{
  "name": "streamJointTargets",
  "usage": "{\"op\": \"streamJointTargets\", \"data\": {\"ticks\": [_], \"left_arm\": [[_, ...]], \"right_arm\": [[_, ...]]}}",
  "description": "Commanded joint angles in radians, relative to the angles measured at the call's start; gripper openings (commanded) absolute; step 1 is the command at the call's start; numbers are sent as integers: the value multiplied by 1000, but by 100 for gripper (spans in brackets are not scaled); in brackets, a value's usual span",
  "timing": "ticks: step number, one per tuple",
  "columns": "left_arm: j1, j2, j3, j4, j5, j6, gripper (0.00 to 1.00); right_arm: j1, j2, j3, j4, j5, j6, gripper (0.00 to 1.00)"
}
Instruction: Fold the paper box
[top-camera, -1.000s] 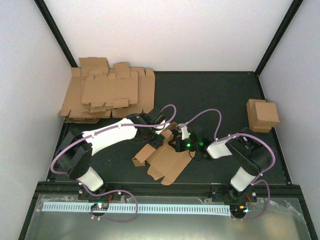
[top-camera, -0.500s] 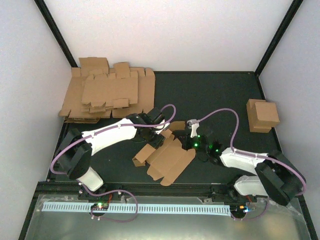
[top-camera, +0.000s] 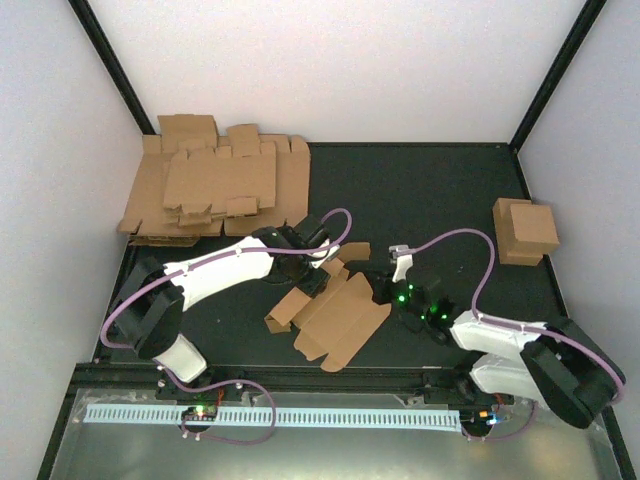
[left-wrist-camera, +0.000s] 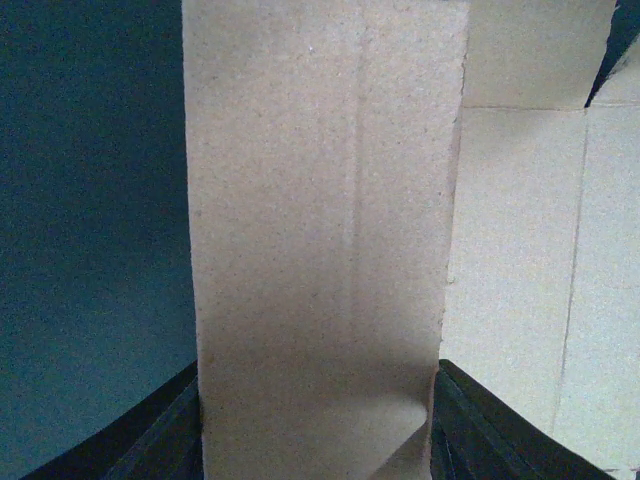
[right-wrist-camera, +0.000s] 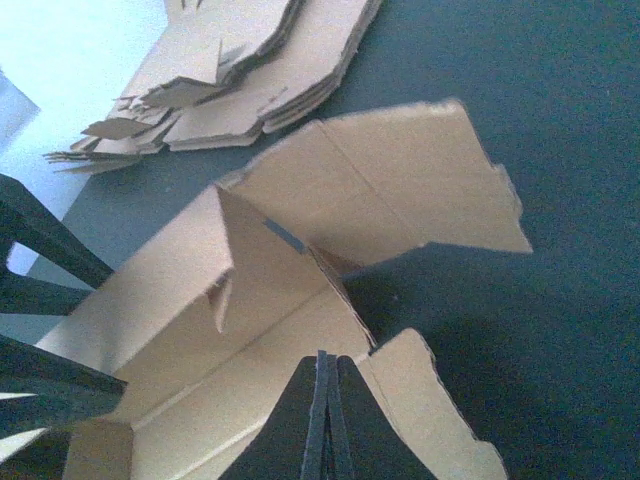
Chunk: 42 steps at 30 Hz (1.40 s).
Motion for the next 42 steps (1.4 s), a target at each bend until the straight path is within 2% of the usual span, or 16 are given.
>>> {"op": "streamJointTargets", "data": {"ticks": [1,16,29,42], "left_arm": [[3,-18,-2,3,13,8,55],[3,-22,-5,3,13,7,55],[3,-24,-1,-6,5,10,55],[3,-21,3,-11,7,13,55]], "right_arm": [[5,75,-51,176,31,61,2],[59,305,-23,319,4,105,2],[56,306,19,209,83,92,2],[32,430,140,200,63,80,2]]}}
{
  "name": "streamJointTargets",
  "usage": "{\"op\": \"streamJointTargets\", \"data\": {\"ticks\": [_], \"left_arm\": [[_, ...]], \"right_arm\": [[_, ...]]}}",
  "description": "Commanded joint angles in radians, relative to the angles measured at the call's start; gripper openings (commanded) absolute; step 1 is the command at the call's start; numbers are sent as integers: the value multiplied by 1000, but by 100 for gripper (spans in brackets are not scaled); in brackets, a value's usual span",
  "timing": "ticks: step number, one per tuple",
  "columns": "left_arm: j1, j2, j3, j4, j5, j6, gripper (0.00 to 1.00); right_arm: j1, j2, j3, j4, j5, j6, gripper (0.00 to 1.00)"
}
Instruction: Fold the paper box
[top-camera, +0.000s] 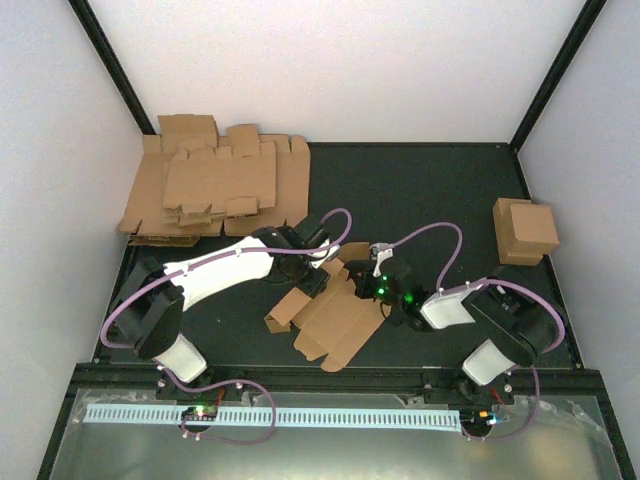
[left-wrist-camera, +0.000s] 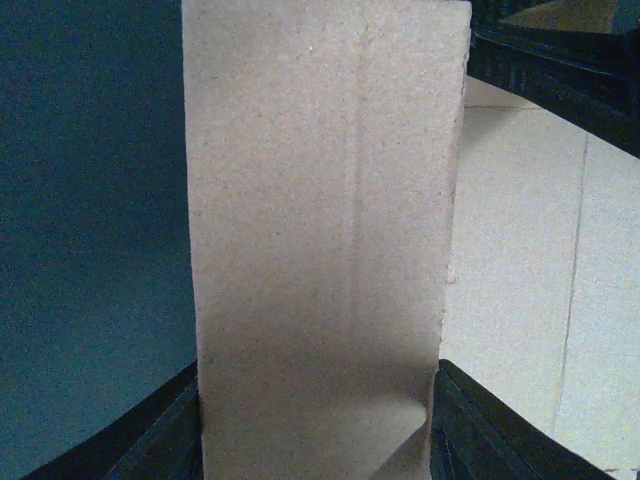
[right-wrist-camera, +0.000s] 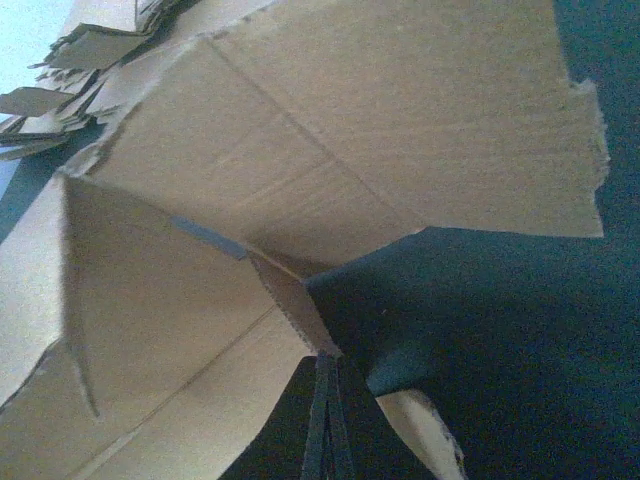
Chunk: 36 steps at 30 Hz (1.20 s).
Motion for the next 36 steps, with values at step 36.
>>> {"op": "streamJointTargets", "data": {"ticks": [36], "left_arm": [[3,-15,-1,-4,7,12,54]], "right_arm": [[-36,225,71,171,-192,-52,2]]}}
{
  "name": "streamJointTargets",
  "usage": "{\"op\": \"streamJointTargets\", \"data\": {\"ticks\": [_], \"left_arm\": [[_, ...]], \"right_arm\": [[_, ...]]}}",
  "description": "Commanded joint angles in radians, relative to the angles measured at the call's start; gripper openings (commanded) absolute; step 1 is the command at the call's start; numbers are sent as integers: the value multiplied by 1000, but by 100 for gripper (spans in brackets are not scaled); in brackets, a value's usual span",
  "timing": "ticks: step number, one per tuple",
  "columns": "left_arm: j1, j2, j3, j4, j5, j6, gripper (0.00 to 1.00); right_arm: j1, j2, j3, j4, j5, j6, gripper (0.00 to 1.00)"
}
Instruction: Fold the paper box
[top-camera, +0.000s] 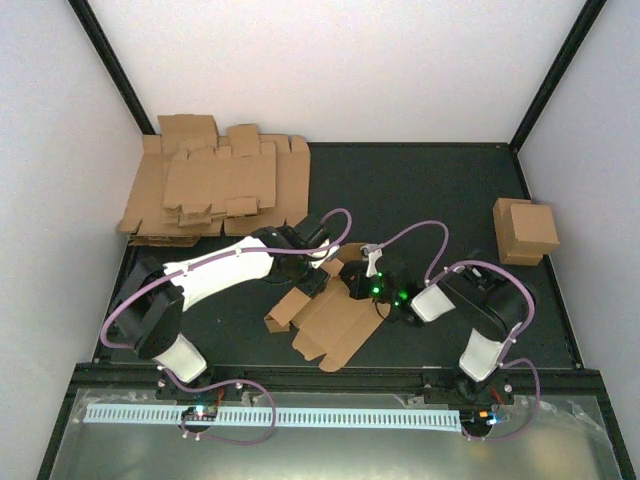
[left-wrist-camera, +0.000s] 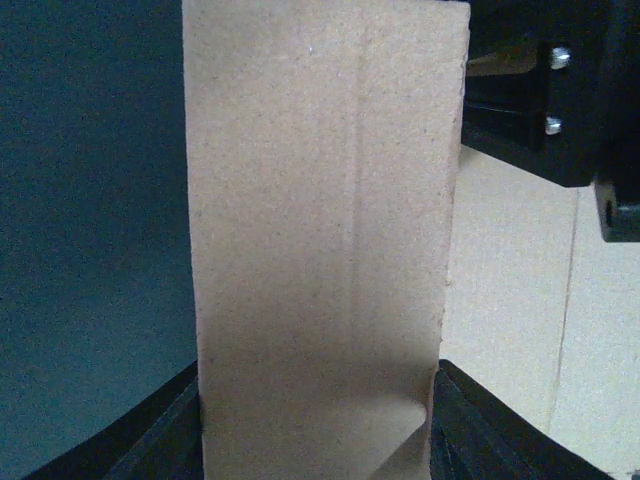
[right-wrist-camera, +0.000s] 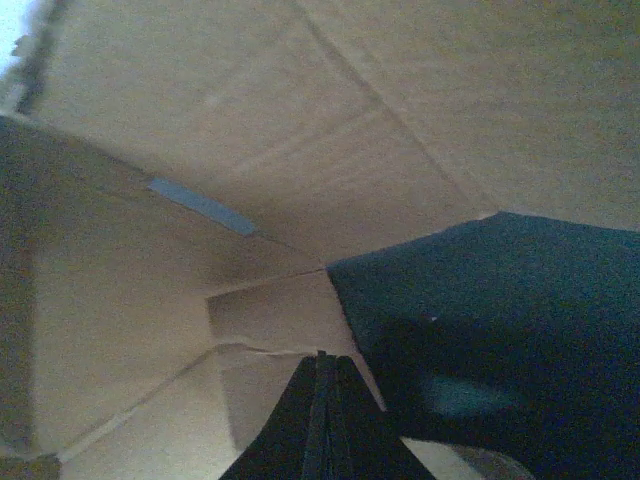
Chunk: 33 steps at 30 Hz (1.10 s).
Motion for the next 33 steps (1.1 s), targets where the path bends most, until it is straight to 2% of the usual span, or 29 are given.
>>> {"op": "streamJointTargets", "data": {"ticks": [1,7,13,23,33], "left_arm": [[2,-14,0,-4,8,11,55],[2,-15,-2,-2,7,11,55],[2,-13,-2,0,10,10,55],[3,-10,-5,4,21,-1,55],[4,-8,-8,19,41,-7,55]], "right_arm": [[-5,51,22,43,-40,-18,2],[-2,95,39,18,-43,-20,2],[25,57,54,-69,15,-66,2],[44,29,14,30,-27,-85,2],[55,73,39,7,-56,-89,2]]}}
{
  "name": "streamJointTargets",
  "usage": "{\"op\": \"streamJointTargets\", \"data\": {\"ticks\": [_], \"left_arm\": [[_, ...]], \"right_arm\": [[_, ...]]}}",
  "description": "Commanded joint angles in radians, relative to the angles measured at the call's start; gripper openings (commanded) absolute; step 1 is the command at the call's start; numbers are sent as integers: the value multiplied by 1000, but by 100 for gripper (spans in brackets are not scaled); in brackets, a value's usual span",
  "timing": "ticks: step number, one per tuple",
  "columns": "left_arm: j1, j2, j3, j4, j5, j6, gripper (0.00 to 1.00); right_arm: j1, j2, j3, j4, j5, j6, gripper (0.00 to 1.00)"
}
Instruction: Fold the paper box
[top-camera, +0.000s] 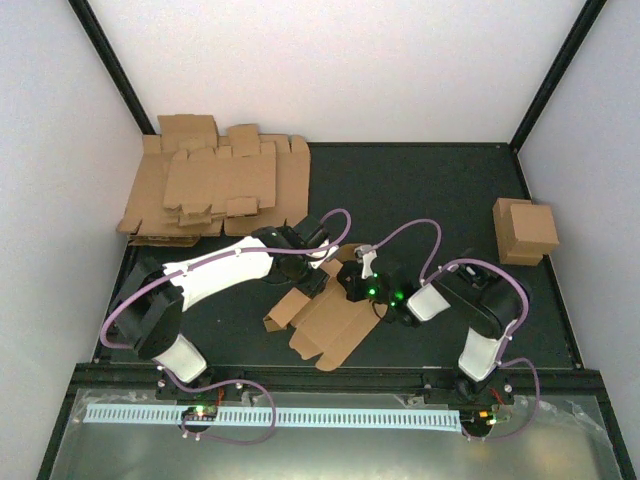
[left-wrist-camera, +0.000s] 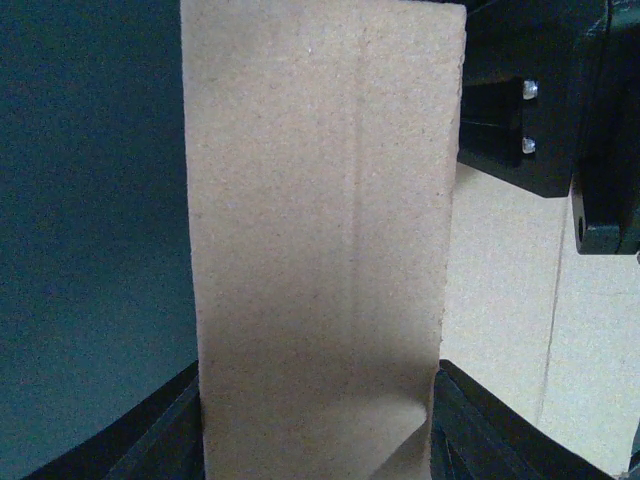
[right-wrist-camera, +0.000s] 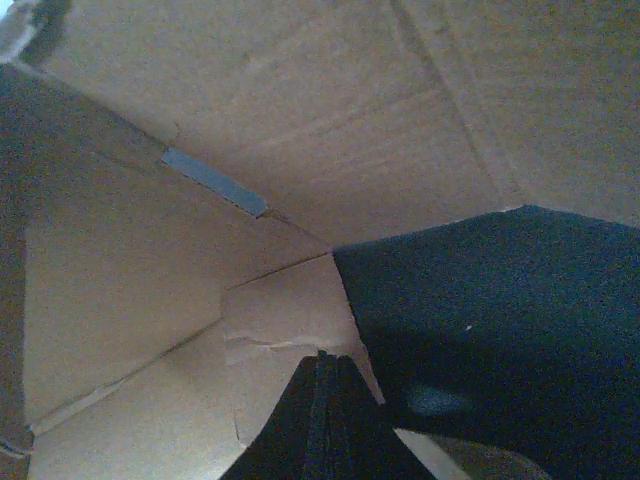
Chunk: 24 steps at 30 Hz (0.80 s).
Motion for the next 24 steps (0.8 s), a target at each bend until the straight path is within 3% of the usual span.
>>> {"op": "streamJointTargets", "data": {"ticks": [1,8,15,24], "left_arm": [[3,-7,-7,30,41,-5,55],[5,-7,-3,28,35,-3,55],[11,-13,-2,19,24,5,55],[14,-16,9,13,35,16,55]], "right_arm": [[32,29,14,-1,-51,-17,2],[50,57,15,-58,-1,8,2],[49,-95,-46,-132,154,-8,2],[48,-195,-75,-148,167,16,2]]}}
